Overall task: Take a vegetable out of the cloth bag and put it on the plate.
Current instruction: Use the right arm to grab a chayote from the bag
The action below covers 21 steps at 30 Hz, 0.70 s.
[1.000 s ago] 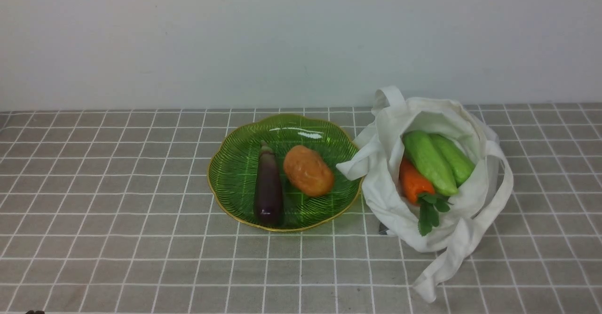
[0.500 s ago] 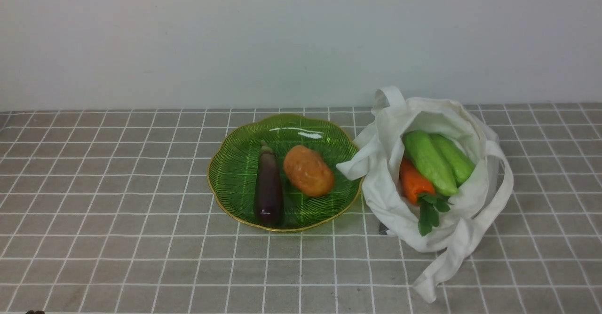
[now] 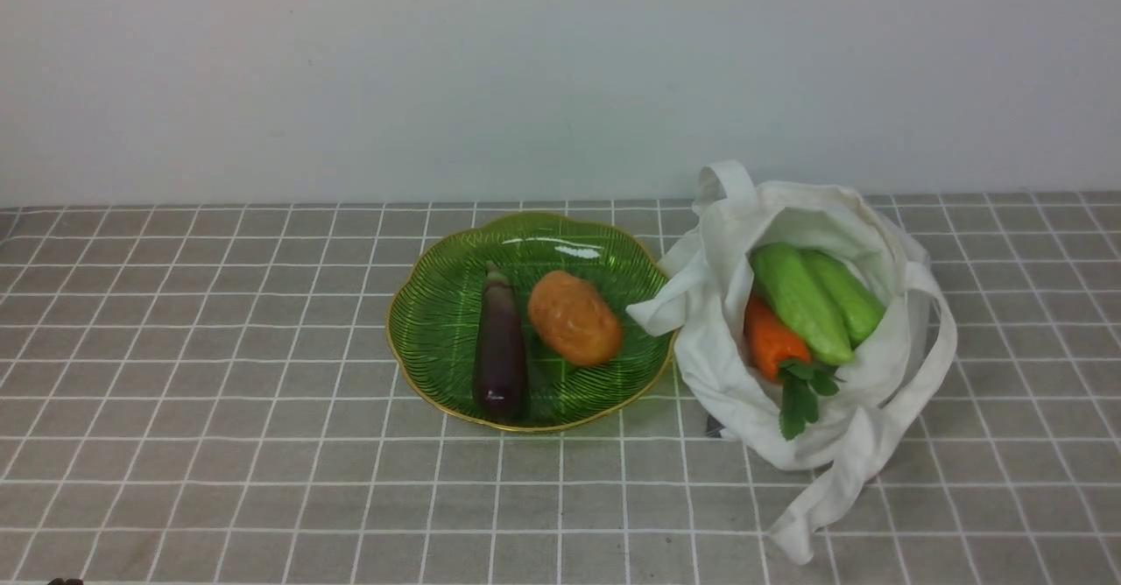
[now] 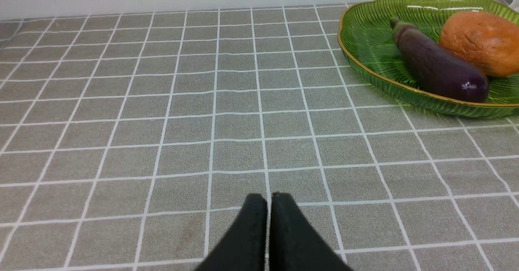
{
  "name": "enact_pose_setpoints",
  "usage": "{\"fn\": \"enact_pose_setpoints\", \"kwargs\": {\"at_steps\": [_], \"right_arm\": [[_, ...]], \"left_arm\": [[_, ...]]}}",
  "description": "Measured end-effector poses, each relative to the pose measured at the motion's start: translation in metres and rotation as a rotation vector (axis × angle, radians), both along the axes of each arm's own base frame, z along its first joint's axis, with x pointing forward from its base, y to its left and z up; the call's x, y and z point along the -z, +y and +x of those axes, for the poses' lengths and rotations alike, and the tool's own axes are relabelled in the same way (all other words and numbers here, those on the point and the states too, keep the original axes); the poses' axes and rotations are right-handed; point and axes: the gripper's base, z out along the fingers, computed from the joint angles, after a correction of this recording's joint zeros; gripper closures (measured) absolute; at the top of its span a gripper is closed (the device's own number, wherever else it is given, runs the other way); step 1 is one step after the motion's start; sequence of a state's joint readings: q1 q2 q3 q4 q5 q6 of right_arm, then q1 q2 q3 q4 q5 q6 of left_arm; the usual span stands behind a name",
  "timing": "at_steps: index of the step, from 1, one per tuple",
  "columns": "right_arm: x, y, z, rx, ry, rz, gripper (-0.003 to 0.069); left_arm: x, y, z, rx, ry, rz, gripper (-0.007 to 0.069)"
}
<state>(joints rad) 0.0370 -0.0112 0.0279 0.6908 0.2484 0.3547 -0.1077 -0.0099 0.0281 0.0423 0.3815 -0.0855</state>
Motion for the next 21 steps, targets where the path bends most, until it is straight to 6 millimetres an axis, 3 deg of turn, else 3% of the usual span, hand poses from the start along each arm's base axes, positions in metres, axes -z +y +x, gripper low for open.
{"fn": "enact_pose_setpoints", "kwargs": {"at_steps": [3,7,10,12,14,18,21], "right_arm": [[-0.018,0.001,-0.003,-0.012,-0.062,-0.094,0.0674],[-0.086,0.003,-0.014,-0.020,-0.226,-0.362,0.0674],[-0.118,0.006,-0.008,-0.070,-0.181,-0.545,0.0674],[-0.125,0.007,0.002,-0.106,-0.107,-0.617,0.0674],[-0.125,0.007,0.029,-0.172,0.082,-0.712,0.0674],[-0.101,0.004,0.087,-0.277,0.436,-0.791,0.0674],[-0.086,0.006,0.130,-0.356,0.598,-0.770,0.0671]], "left_arm": [[0.000,0.000,0.000,0.000,0.000,0.000,0.0629],[0.000,0.000,0.000,0.000,0.000,0.000,0.0629],[0.000,0.000,0.000,0.000,0.000,0.000,0.0629],[0.000,0.000,0.000,0.000,0.000,0.000,0.0629],[0.000,0.000,0.000,0.000,0.000,0.000,0.0629],[0.000,0.000,0.000,0.000,0.000,0.000,0.0629],[0.000,0.000,0.000,0.000,0.000,0.000,0.0629]]}}
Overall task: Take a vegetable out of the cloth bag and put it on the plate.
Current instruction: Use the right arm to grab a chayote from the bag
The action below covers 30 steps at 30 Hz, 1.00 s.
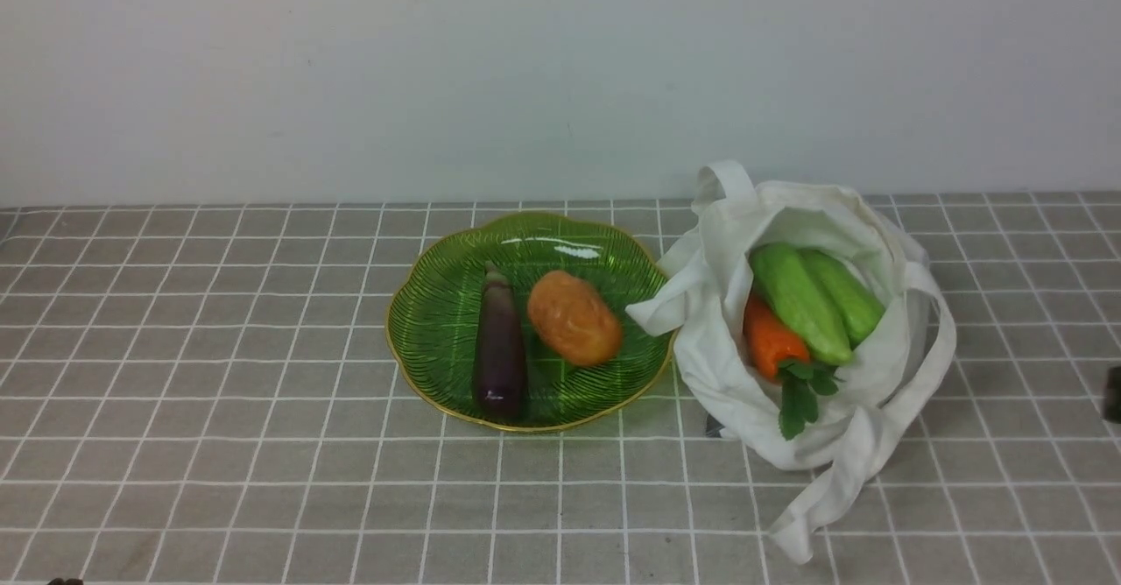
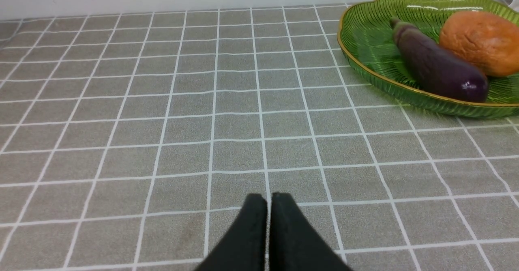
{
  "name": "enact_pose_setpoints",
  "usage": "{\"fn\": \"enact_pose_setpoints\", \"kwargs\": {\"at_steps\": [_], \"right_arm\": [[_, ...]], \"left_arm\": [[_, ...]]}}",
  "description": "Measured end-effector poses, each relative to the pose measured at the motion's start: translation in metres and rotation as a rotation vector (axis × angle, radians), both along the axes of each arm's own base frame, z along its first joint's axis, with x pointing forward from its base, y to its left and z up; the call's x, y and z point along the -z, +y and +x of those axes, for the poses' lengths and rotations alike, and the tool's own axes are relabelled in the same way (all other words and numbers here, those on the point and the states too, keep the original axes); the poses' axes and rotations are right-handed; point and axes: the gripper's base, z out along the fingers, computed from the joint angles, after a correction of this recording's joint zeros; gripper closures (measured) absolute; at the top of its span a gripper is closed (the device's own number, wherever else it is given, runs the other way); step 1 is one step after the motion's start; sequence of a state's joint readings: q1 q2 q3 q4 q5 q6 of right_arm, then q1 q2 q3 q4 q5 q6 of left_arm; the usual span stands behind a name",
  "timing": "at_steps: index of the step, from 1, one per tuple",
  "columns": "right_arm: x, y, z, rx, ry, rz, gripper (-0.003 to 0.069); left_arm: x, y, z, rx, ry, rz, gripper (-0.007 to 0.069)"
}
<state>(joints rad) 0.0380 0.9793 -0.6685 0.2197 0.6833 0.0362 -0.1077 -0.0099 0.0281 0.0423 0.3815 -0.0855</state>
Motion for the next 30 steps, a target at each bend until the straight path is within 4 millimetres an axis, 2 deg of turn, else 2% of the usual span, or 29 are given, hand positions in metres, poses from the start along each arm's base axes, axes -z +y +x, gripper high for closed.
{"fn": "enact_pose_setpoints", "kwargs": {"at_steps": [2,3,5,7,8,9,12,14,15,18,20,21,22,23,30], "right_arm": [[0.010,0.004,0.023,-0.027,0.060,0.003,0.0669],[0.009,0.006,0.026,-0.030,0.057,0.005,0.0669],[0.021,0.018,0.057,-0.090,0.092,-0.003,0.0658],[0.028,0.025,0.069,-0.119,0.116,-0.011,0.0647],[0.035,0.035,0.086,-0.161,0.135,-0.026,0.0624],[0.038,0.040,0.094,-0.181,0.145,-0.033,0.0608],[0.049,0.060,0.121,-0.246,0.161,-0.057,0.0533],[0.056,0.072,0.141,-0.289,0.160,-0.077,0.0453],[0.059,0.073,0.143,-0.294,0.169,-0.081,0.0445],[0.076,0.087,0.174,-0.339,0.182,-0.126,0.0281],[0.080,0.088,0.179,-0.344,0.183,-0.135,0.0252],[0.083,0.088,0.185,-0.354,0.181,-0.158,0.0198],[0.083,0.088,0.186,-0.355,0.179,-0.161,0.0186],[0.086,0.088,0.190,-0.360,0.169,-0.181,0.0139],[0.094,0.088,0.201,-0.357,0.101,-0.217,0.0102]], "left_arm": [[0.000,0.000,0.000,0.000,0.000,0.000,0.0629],[0.000,0.000,0.000,0.000,0.000,0.000,0.0629],[0.000,0.000,0.000,0.000,0.000,0.000,0.0629],[0.000,0.000,0.000,0.000,0.000,0.000,0.0629],[0.000,0.000,0.000,0.000,0.000,0.000,0.0629],[0.000,0.000,0.000,0.000,0.000,0.000,0.0629],[0.000,0.000,0.000,0.000,0.000,0.000,0.0629],[0.000,0.000,0.000,0.000,0.000,0.000,0.0629],[0.000,0.000,0.000,0.000,0.000,0.000,0.0629],[0.000,0.000,0.000,0.000,0.000,0.000,0.0629],[0.000,0.000,0.000,0.000,0.000,0.000,0.0629],[0.000,0.000,0.000,0.000,0.000,0.000,0.0629],[0.000,0.000,0.000,0.000,0.000,0.000,0.0629],[0.000,0.000,0.000,0.000,0.000,0.000,0.0629],[0.000,0.000,0.000,0.000,0.000,0.000,0.0629]]}}
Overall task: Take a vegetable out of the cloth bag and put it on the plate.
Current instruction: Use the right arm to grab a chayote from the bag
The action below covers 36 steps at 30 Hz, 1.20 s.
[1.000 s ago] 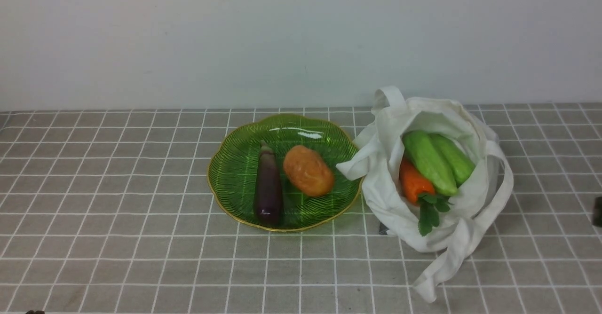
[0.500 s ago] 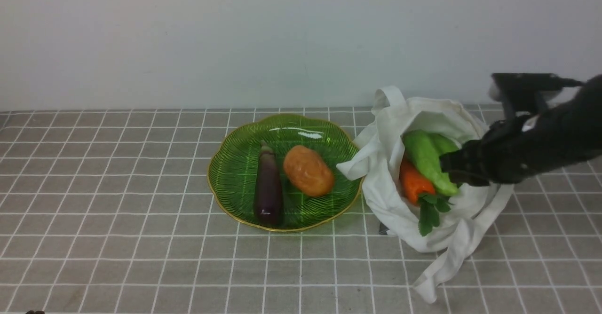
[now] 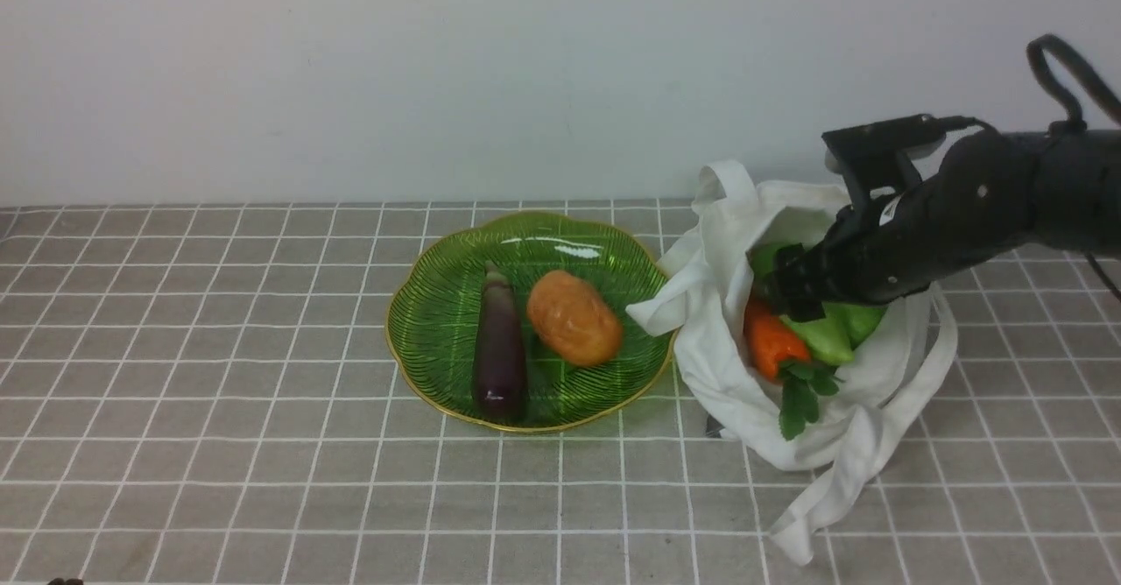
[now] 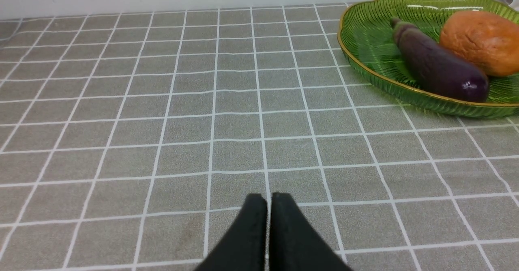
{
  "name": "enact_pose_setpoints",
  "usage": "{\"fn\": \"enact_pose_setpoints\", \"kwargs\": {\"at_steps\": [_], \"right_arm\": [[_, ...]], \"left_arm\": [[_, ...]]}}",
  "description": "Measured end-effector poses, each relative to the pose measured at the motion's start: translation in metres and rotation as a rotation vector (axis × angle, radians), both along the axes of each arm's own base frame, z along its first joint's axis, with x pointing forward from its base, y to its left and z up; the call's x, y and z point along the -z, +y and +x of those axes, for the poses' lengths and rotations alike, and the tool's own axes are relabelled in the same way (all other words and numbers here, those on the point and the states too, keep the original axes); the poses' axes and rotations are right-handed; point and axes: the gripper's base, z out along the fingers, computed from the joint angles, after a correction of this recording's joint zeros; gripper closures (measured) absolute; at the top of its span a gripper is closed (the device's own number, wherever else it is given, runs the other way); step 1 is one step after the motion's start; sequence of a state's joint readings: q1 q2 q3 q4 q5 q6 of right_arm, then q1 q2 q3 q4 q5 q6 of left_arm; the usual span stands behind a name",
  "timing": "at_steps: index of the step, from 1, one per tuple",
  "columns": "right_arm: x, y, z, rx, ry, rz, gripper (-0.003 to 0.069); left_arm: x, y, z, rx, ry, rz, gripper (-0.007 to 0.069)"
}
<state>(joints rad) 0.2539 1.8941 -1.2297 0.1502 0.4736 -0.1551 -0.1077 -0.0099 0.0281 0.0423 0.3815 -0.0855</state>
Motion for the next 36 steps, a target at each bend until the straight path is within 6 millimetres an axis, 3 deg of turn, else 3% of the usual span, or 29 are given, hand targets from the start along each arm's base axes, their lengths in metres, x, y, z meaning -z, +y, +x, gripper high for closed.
{"fn": "enact_pose_setpoints", "kwargs": {"at_steps": [12,15,20,22,28,33,36], "right_arm": [[0.024,0.002,0.011,0.034,-0.021,0.014,0.0111],[0.027,0.002,0.013,0.035,-0.017,0.013,0.0145],[0.030,0.002,0.012,0.025,0.007,-0.002,0.0294],[0.027,0.001,0.010,0.016,0.015,-0.012,0.0291],[-0.016,-0.003,-0.006,0.004,0.012,-0.015,0.0291],[-0.070,-0.008,-0.043,0.036,0.098,0.038,0.0291],[-0.085,-0.011,-0.060,0.042,0.165,0.049,0.0291]], "left_arm": [[0.000,0.000,0.000,0.000,0.000,0.000,0.0629],[0.000,0.000,0.000,0.000,0.000,0.000,0.0629],[0.000,0.000,0.000,0.000,0.000,0.000,0.0629],[0.000,0.000,0.000,0.000,0.000,0.000,0.0629],[0.000,0.000,0.000,0.000,0.000,0.000,0.0629],[0.000,0.000,0.000,0.000,0.000,0.000,0.0629],[0.000,0.000,0.000,0.000,0.000,0.000,0.0629]]}}
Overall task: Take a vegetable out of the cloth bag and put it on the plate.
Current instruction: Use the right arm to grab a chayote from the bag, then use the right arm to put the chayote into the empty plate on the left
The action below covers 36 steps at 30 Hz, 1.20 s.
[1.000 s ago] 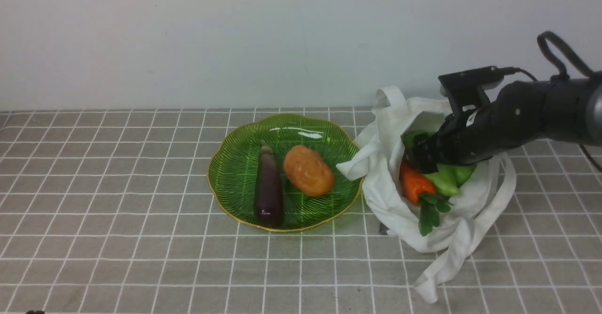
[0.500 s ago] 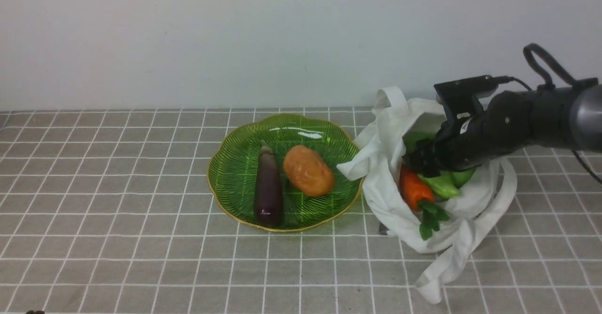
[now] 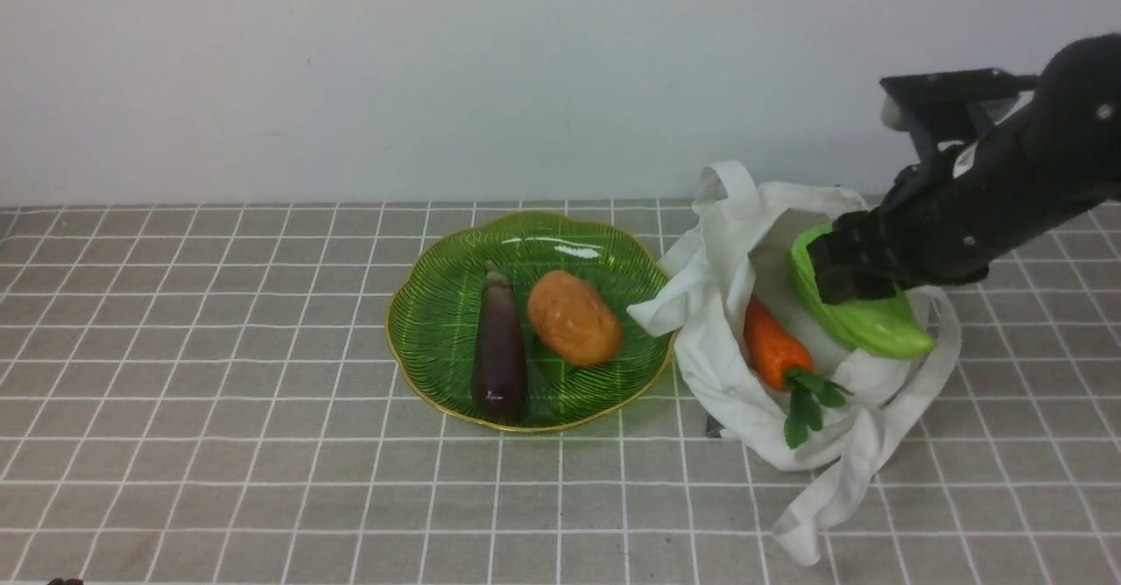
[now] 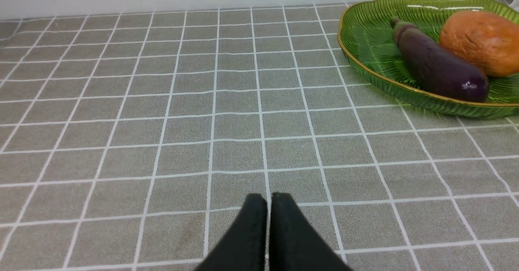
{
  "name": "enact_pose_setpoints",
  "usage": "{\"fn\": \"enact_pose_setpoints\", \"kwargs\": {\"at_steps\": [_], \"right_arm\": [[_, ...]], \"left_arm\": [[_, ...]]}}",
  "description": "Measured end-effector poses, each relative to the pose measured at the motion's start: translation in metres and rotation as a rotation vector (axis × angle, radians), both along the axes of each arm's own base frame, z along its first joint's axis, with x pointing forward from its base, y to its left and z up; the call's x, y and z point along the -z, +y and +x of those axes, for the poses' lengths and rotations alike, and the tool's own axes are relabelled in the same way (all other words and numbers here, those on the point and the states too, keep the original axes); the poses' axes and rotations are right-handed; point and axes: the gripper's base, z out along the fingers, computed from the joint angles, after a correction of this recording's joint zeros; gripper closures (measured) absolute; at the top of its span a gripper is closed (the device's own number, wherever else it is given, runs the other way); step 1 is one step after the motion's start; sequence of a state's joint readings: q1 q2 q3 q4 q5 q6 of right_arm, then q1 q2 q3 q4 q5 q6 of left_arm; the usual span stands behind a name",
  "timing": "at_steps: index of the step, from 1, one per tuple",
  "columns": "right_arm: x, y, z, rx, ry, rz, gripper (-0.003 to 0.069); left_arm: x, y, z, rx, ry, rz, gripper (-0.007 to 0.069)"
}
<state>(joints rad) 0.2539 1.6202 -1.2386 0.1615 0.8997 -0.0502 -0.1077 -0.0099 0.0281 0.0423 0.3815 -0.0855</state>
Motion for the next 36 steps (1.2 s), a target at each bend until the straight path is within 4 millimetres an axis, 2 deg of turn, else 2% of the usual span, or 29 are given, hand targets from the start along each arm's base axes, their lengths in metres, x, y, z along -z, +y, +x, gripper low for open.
{"fn": "enact_pose_setpoints", "kwargs": {"at_steps": [5,10,12,13,14,17,18,20,25,26,28,29,30,31,32,36], "right_arm": [[-0.025,-0.003,-0.034,-0.002,0.132,0.030,0.0291],[-0.045,0.011,-0.050,-0.051,0.110,0.164,0.0291],[-0.052,0.038,-0.056,-0.141,0.057,0.256,0.0291],[-0.051,0.040,-0.056,-0.148,0.058,0.269,0.0291],[-0.050,0.062,-0.060,-0.227,0.034,0.299,0.0291],[-0.041,0.087,-0.061,-0.307,0.025,0.305,0.0291],[-0.031,0.105,-0.059,-0.352,0.033,0.294,0.0291],[-0.014,0.126,-0.048,-0.382,0.049,0.275,0.0291],[0.019,0.162,-0.004,-0.386,0.014,0.242,0.0291],[0.024,0.163,-0.001,-0.384,0.018,0.236,0.0291],[0.039,0.174,0.020,-0.377,-0.028,0.216,0.0291],[0.041,0.175,0.022,-0.376,-0.030,0.215,0.0291],[0.054,0.180,0.033,-0.370,-0.047,0.200,0.0291],[0.053,0.180,0.034,-0.369,-0.054,0.201,0.0291],[0.065,0.184,0.041,-0.363,-0.066,0.190,0.0291],[0.087,0.188,0.053,-0.341,-0.107,0.174,0.0291]], "left_arm": [[0.000,0.000,0.000,0.000,0.000,0.000,0.0629],[0.000,0.000,0.000,0.000,0.000,0.000,0.0629],[0.000,0.000,0.000,0.000,0.000,0.000,0.0629],[0.000,0.000,0.000,0.000,0.000,0.000,0.0629],[0.000,0.000,0.000,0.000,0.000,0.000,0.0629],[0.000,0.000,0.000,0.000,0.000,0.000,0.0629],[0.000,0.000,0.000,0.000,0.000,0.000,0.0629],[0.000,0.000,0.000,0.000,0.000,0.000,0.0629],[0.000,0.000,0.000,0.000,0.000,0.000,0.0629],[0.000,0.000,0.000,0.000,0.000,0.000,0.0629],[0.000,0.000,0.000,0.000,0.000,0.000,0.0629],[0.000,0.000,0.000,0.000,0.000,0.000,0.0629],[0.000,0.000,0.000,0.000,0.000,0.000,0.0629],[0.000,0.000,0.000,0.000,0.000,0.000,0.0629],[0.000,0.000,0.000,0.000,0.000,0.000,0.0629],[0.000,0.000,0.000,0.000,0.000,0.000,0.0629]]}}
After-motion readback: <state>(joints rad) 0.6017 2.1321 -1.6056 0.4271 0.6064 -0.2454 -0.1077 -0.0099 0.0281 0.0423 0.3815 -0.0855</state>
